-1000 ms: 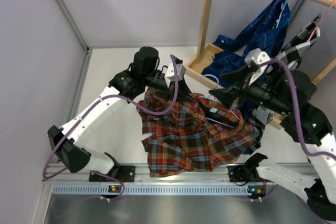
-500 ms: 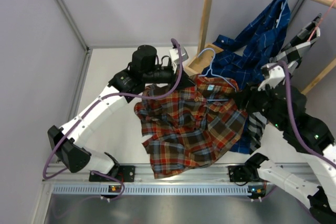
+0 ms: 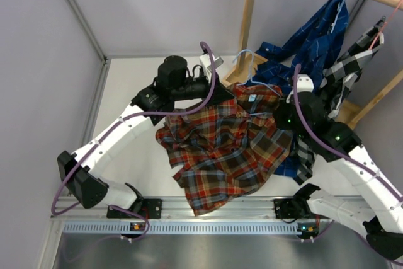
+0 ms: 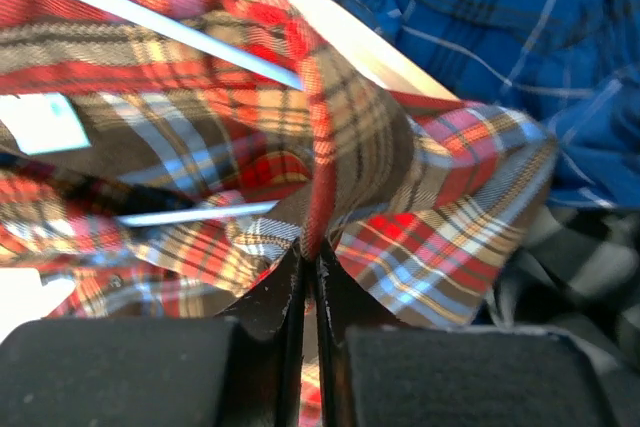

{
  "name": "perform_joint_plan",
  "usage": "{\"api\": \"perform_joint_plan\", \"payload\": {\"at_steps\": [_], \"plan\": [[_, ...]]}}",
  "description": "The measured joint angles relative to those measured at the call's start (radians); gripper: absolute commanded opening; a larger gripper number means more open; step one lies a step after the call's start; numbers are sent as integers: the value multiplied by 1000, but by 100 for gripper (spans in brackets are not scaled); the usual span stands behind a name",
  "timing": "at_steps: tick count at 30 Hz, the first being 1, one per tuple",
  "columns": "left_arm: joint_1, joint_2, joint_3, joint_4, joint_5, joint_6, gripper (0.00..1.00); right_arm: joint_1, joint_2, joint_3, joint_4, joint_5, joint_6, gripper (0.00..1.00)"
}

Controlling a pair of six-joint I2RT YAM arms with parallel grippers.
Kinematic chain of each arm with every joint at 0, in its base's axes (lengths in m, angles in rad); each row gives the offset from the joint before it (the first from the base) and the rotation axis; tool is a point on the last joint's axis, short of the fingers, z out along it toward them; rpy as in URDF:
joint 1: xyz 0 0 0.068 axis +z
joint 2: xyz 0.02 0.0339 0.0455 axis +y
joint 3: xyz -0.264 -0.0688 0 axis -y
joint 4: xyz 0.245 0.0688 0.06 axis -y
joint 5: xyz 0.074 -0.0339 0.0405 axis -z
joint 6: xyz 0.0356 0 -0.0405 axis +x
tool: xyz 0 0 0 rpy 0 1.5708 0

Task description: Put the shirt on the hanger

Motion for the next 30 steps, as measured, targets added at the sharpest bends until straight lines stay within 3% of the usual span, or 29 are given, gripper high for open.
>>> {"api": "perform_joint_plan", "payload": {"at_steps": [14, 19, 22, 23, 26, 30], "plan": [[2, -51, -75, 106, -128, -78, 0, 129, 72, 1, 363, -150, 67, 0], [5, -61, -98, 149, -99, -96, 0, 166, 175, 10, 431, -185, 58, 0], [8, -70, -130, 164, -77, -100, 0, 165, 207, 9, 435, -182, 50, 16], [14, -74, -142, 169, -72, -102, 0, 165, 208, 8, 435, -184, 47, 33], [51, -83, -153, 182, -42, -119, 0, 162, 186, 7, 432, -196, 29, 55], [191, -113, -161, 225, 69, -178, 0, 159, 89, 8, 395, -235, -39, 64]]}}
